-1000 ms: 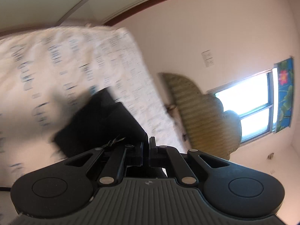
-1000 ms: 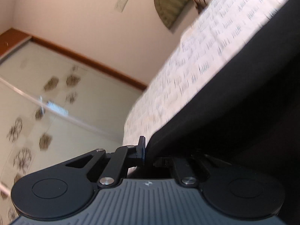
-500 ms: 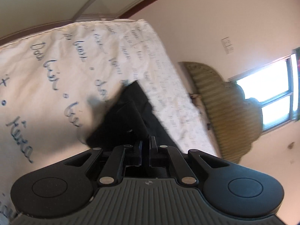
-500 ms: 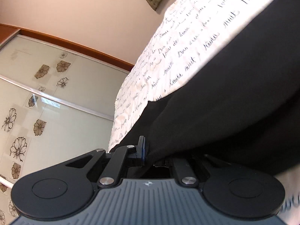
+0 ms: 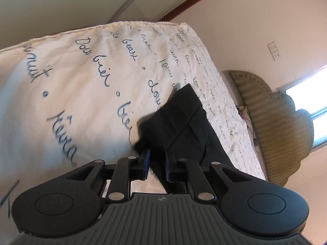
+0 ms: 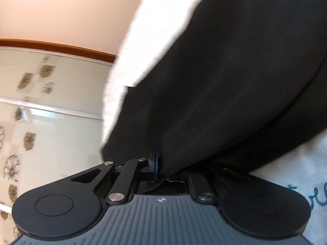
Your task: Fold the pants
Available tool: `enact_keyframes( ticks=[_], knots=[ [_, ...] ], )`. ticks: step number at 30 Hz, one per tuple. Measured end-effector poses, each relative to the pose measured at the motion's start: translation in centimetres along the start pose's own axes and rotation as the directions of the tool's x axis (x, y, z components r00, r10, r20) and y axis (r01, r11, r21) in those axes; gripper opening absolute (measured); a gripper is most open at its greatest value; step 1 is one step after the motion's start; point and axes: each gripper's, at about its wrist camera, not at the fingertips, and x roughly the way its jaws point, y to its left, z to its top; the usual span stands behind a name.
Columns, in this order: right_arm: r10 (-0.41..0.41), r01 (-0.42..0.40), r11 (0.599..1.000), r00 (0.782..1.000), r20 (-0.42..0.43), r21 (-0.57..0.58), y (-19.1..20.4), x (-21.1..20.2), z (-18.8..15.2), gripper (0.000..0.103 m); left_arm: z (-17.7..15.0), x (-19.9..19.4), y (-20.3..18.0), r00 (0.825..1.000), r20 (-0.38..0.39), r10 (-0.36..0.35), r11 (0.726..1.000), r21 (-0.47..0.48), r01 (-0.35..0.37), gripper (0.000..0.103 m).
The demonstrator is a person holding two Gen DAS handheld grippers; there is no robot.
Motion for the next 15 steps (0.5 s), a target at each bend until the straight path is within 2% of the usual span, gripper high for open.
enact_keyframes(
  ticks=[2,4,5,7,10,11,15],
  knots=[
    [0.023,-0.023,1.000,1.000,0.007,0.012,0.3,-0.3,0.1,0.009,-1.7,-2.2,-1.4,0.998,0.066,-0.001,0.998,0.060,-0.002,0.020],
    [0.051,-0.051,0.998,0.999,0.011,0.024,0.2,-0.7,0.1,0.009,-4.2,-4.1,-3.0,0.994,0.089,-0.068,0.993,0.100,0.059,0.034],
    [0.055,-0.055,0.998,0.998,0.008,0.034,0.1,-0.6,0.2,0.009,-5.7,-4.6,-4.0,0.990,0.083,-0.110,0.989,0.111,0.100,0.038],
    [0.068,-0.068,0.996,0.998,0.002,0.064,-0.3,-0.4,0.2,0.009,-9.0,-4.5,-6.3,0.976,0.020,-0.219,0.969,0.125,0.215,0.047],
    [0.091,-0.091,0.991,0.996,0.000,0.096,-0.9,-0.4,0.1,0.009,-13.9,-1.7,-10.2,0.938,-0.136,-0.319,0.935,0.116,0.335,0.047],
    [0.099,-0.099,0.990,0.995,0.002,0.102,-0.9,-0.5,0.2,0.009,-15.1,-0.4,-11.3,0.926,-0.178,-0.334,0.928,0.112,0.356,0.047],
    [0.126,-0.125,0.983,0.992,0.004,0.131,-2.4,-1.7,-0.2,0.008,-18.4,4.4,-13.8,0.920,-0.250,-0.302,0.946,0.041,0.322,0.047]
  ],
)
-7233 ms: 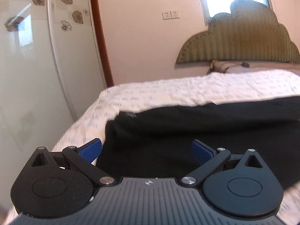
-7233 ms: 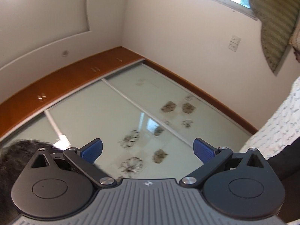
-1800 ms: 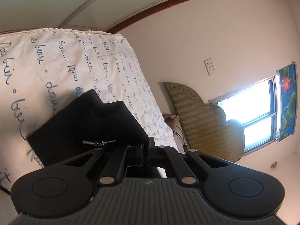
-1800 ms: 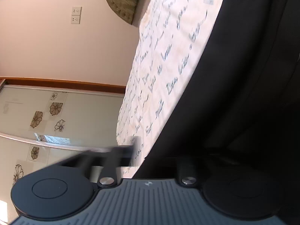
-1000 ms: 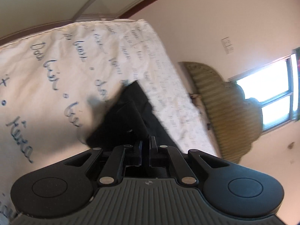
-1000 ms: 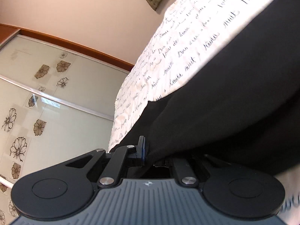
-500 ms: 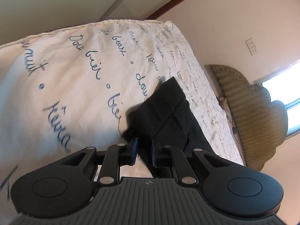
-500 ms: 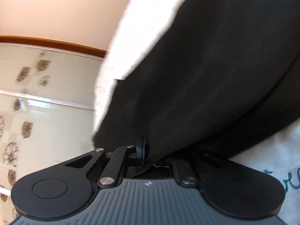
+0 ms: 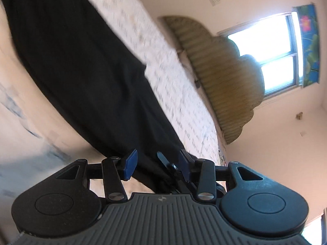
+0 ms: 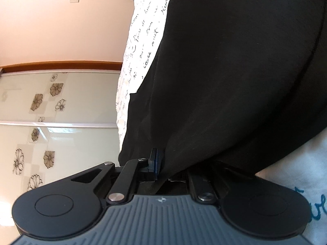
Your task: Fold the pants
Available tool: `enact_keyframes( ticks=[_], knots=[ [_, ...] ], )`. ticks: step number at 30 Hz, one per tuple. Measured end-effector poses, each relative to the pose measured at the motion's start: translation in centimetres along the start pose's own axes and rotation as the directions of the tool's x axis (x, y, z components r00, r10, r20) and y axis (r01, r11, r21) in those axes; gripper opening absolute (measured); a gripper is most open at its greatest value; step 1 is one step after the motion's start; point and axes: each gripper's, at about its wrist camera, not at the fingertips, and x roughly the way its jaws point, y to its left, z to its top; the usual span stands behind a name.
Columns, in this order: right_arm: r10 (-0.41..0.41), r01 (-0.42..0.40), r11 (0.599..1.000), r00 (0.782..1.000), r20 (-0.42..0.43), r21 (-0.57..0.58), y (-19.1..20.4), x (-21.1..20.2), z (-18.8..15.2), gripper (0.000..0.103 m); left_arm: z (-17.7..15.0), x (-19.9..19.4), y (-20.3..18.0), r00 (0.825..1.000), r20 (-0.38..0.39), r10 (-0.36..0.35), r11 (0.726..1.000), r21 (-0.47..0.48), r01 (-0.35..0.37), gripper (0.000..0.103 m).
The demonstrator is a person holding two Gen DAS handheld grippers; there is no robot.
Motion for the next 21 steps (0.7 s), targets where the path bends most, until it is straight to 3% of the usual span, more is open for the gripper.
enact_keyframes(
  ticks=[9,17,21],
  knots=[
    [0.075,-0.073,0.994,0.997,-0.018,0.086,-2.2,-1.4,0.4,0.007,-1.3,4.6,-0.1,0.996,-0.071,0.056,0.989,-0.130,-0.065,0.047],
    [0.143,-0.136,0.971,0.990,-0.020,0.195,-3.8,-2.9,0.8,0.007,-1.8,5.3,-1.0,0.993,-0.079,0.086,0.989,-0.111,-0.095,0.049],
    [0.156,-0.150,0.969,0.988,-0.015,0.199,-4.3,-3.6,0.3,0.007,-1.3,6.0,-1.2,0.986,-0.007,0.168,0.982,-0.081,-0.168,0.049]
  ],
)
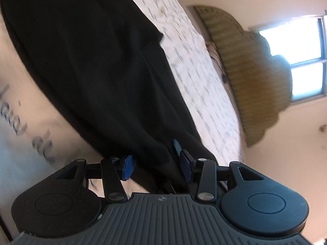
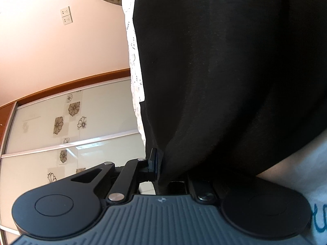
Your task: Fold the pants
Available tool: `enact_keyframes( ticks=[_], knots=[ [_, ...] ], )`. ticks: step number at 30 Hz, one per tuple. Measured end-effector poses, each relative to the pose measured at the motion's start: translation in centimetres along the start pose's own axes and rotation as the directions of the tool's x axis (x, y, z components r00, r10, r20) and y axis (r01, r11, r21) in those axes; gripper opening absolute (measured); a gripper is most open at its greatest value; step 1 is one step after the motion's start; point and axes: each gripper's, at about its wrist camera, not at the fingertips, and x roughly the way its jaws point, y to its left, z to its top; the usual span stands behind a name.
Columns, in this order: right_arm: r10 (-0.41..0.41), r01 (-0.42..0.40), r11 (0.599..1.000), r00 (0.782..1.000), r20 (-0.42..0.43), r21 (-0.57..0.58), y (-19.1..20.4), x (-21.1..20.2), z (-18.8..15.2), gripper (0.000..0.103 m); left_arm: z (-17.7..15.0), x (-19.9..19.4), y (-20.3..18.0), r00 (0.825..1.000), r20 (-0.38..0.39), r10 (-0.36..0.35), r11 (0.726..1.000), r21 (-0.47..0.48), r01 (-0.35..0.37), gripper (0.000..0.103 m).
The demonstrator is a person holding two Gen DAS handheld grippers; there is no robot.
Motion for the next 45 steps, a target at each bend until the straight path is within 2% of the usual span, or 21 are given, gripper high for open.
enact_keyframes(
  ticks=[2,5,6,7,10,11,13,17,18,20,22,27,32,36,38,40,42,45],
  knots=[
    [0.004,-0.004,1.000,1.000,0.003,-0.002,-0.1,-0.3,-0.2,0.007,0.3,0.4,0.3,0.999,0.037,0.036,0.999,0.011,-0.036,0.049],
    [0.014,-0.013,1.000,1.000,0.011,-0.015,-0.1,-0.7,-0.7,0.011,-0.5,0.8,0.6,0.995,0.071,0.067,0.995,0.072,-0.072,0.034],
    [0.010,-0.010,1.000,1.000,0.018,-0.020,0.1,-1.0,-0.7,0.014,-0.8,0.8,0.7,0.994,0.081,0.073,0.993,0.090,-0.080,0.034],
    [0.002,-0.001,0.999,0.999,0.039,-0.036,0.5,-1.7,-0.6,0.018,-0.9,0.8,0.9,0.993,0.088,0.080,0.991,0.098,-0.089,0.025],
    [0.002,0.021,0.992,0.983,0.185,-0.122,1.7,-5.5,0.6,0.028,-0.6,0.4,2.2,0.997,0.056,0.056,0.997,0.049,-0.059,0.018],
    [0.004,0.029,0.991,0.969,0.247,-0.127,1.9,-7.1,1.4,0.034,-0.4,0.4,2.6,0.998,0.043,0.051,0.998,0.032,-0.052,0.017],
    [0.025,0.019,0.993,0.931,0.365,-0.115,1.8,-10.5,3.1,0.036,0.0,0.5,3.2,0.999,0.027,0.036,0.999,0.005,-0.036,0.015],
    [0.177,-0.159,0.984,0.843,0.508,-0.079,0.9,-17.3,5.7,0.037,-0.4,0.7,3.1,0.999,0.033,0.031,0.999,0.016,-0.032,0.014],
    [0.196,-0.172,0.980,0.824,0.532,-0.096,1.0,-18.6,6.0,0.039,-0.4,0.7,3.1,0.999,0.035,0.031,0.999,0.024,-0.032,0.014],
    [0.209,-0.173,0.978,0.789,0.578,-0.118,1.0,-20.7,6.1,0.054,-0.5,0.8,3.1,0.999,0.036,0.030,0.999,0.033,-0.031,0.014],
    [0.214,-0.182,0.977,0.765,0.607,-0.116,0.7,-22.2,6.1,0.057,-0.4,0.9,3.0,0.999,0.033,0.024,0.999,0.034,-0.025,0.014],
    [0.262,-0.226,0.964,0.696,0.669,-0.141,0.0,-25.7,6.0,0.057,-0.2,1.0,2.8,0.999,0.026,0.023,0.999,0.038,-0.024,0.014],
    [0.278,-0.238,0.958,0.657,0.701,-0.157,-0.4,-28.2,6.2,0.057,-0.2,1.3,2.8,0.999,0.031,0.026,0.999,0.045,-0.028,0.014],
    [0.255,-0.195,0.966,0.646,0.720,-0.167,0.0,-29.1,5.8,0.057,-0.2,1.4,2.8,0.999,0.032,0.026,0.998,0.050,-0.028,0.014],
    [0.189,-0.134,0.982,0.653,0.733,-0.134,0.0,-27.7,4.7,0.057,-0.2,1.4,2.8,0.999,0.033,0.027,0.998,0.050,-0.029,0.014],
    [0.141,-0.094,0.990,0.648,0.748,-0.104,-0.6,-27.3,4.7,0.057,-0.1,1.4,2.7,0.999,0.036,0.030,0.998,0.055,-0.032,0.014],
    [0.077,-0.036,0.997,0.659,0.748,-0.071,-1.0,-27.9,5.4,0.052,-0.1,1.4,2.6,0.999,0.037,0.033,0.998,0.057,-0.035,0.014],
    [0.038,0.031,0.996,0.673,0.738,-0.080,-0.9,-28.2,5.5,0.033,0.0,1.4,2.6,0.999,0.037,0.034,0.998,0.055,-0.036,0.014]
  ],
)
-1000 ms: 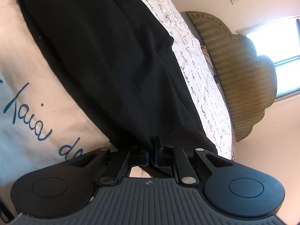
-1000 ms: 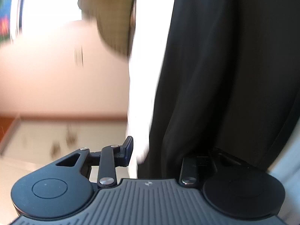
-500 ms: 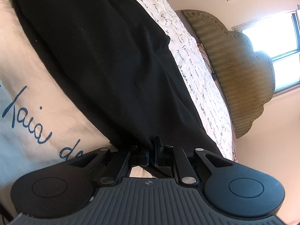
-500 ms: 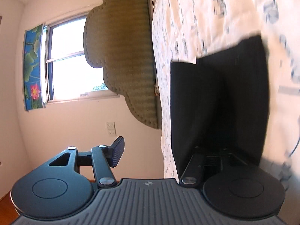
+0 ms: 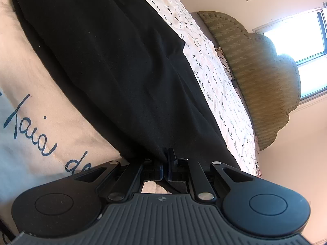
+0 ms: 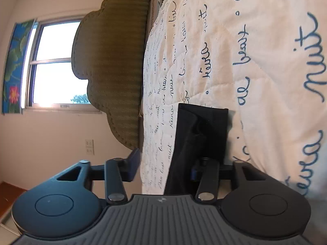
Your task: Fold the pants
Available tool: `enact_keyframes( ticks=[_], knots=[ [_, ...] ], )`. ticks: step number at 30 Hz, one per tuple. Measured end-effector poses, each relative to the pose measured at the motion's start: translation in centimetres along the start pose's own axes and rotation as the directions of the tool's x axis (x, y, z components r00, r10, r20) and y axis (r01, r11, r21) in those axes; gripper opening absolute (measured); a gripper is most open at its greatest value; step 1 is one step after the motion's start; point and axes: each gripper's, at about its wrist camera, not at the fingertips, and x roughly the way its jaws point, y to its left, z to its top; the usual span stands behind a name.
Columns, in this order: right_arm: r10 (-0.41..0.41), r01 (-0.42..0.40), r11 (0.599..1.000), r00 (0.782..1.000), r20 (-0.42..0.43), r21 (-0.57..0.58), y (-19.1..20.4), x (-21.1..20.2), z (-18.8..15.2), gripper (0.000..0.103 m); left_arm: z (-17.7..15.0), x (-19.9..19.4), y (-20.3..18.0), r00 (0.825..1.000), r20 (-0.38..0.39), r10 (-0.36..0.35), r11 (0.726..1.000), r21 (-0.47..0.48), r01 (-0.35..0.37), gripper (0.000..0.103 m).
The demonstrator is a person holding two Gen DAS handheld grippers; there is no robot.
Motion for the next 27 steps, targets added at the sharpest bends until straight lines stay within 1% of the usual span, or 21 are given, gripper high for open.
enact_keyframes(
  ticks=[1,2,4,5,6,8,9,11,12,16,20,22,23,24,26,27],
  knots=[
    [-0.010,0.010,1.000,1.000,-0.009,-0.023,0.3,0.0,0.0,0.031,0.0,0.0,0.0,1.000,0.001,0.001,1.000,0.001,-0.001,0.014],
    [-0.021,0.020,0.999,1.000,-0.018,-0.047,0.6,0.1,-0.1,0.026,0.0,0.0,0.0,1.000,0.002,0.001,1.000,0.001,-0.001,0.014],
    [-0.066,0.062,0.994,0.997,-0.033,-0.094,1.2,0.5,-0.1,0.022,0.0,0.1,0.0,1.000,0.004,0.002,1.000,0.001,-0.002,0.014],
    [-0.093,0.089,0.990,0.995,-0.031,-0.111,1.3,0.8,0.1,0.009,-0.1,0.1,0.0,1.000,0.004,0.001,1.000,0.002,-0.001,0.015],
    [-0.127,0.122,0.984,0.991,-0.031,-0.128,1.4,1.3,0.3,0.005,-0.1,0.1,0.1,1.000,0.005,0.000,1.000,0.002,0.000,0.015],
    [-0.227,0.221,0.964,0.974,-0.027,-0.146,1.8,2.6,0.9,0.004,-0.1,0.1,0.3,1.000,0.007,-0.008,1.000,-0.008,0.008,0.015],
    [-0.263,0.254,0.956,0.964,-0.044,-0.148,1.9,3.3,1.2,0.004,-0.2,0.1,0.4,1.000,0.007,-0.014,1.000,-0.015,0.014,0.015],
    [-0.311,0.293,0.942,0.946,-0.090,-0.164,2.4,4.4,1.3,0.004,-0.2,-0.1,0.9,1.000,0.008,-0.029,0.999,-0.041,0.030,0.015],
    [-0.318,0.300,0.940,0.943,-0.102,-0.165,2.5,4.7,1.4,0.004,-0.3,-0.2,1.1,0.999,0.008,-0.036,0.998,-0.050,0.036,0.015],
    [-0.289,0.275,0.949,0.954,-0.082,-0.152,2.2,4.1,1.3,0.005,-0.4,-0.3,1.5,0.998,0.008,-0.055,0.997,-0.053,0.055,0.015],
    [-0.227,0.214,0.965,0.972,-0.069,-0.154,2.0,3.5,1.3,0.004,-0.4,-0.2,1.6,0.998,0.004,-0.065,0.997,-0.042,0.065,0.016],
    [-0.210,0.196,0.965,0.975,-0.065,-0.174,2.7,3.8,1.5,0.003,-0.4,-0.2,1.7,0.997,0.007,-0.075,0.996,-0.041,0.075,0.016],
    [-0.211,0.195,0.964,0.975,-0.070,-0.183,3.5,4.2,1.6,0.003,-0.4,-0.1,1.8,0.997,0.010,-0.082,0.996,-0.036,0.082,0.016],
    [-0.193,0.175,0.966,0.978,-0.079,-0.189,4.6,4.7,1.9,0.003,-0.5,-0.1,1.9,0.996,0.014,-0.089,0.996,-0.031,0.089,0.016],
    [-0.085,0.065,0.974,0.993,-0.086,-0.219,8.2,4.8,2.2,0.003,-0.6,0.0,2.0,0.995,0.024,-0.101,0.995,-0.020,0.101,0.015],
    [-0.023,-0.001,0.967,0.996,-0.088,-0.255,10.2,4.5,2.2,0.003,-0.7,0.0,2.1,0.994,0.027,-0.105,0.994,-0.014,0.105,0.015]
  ],
)
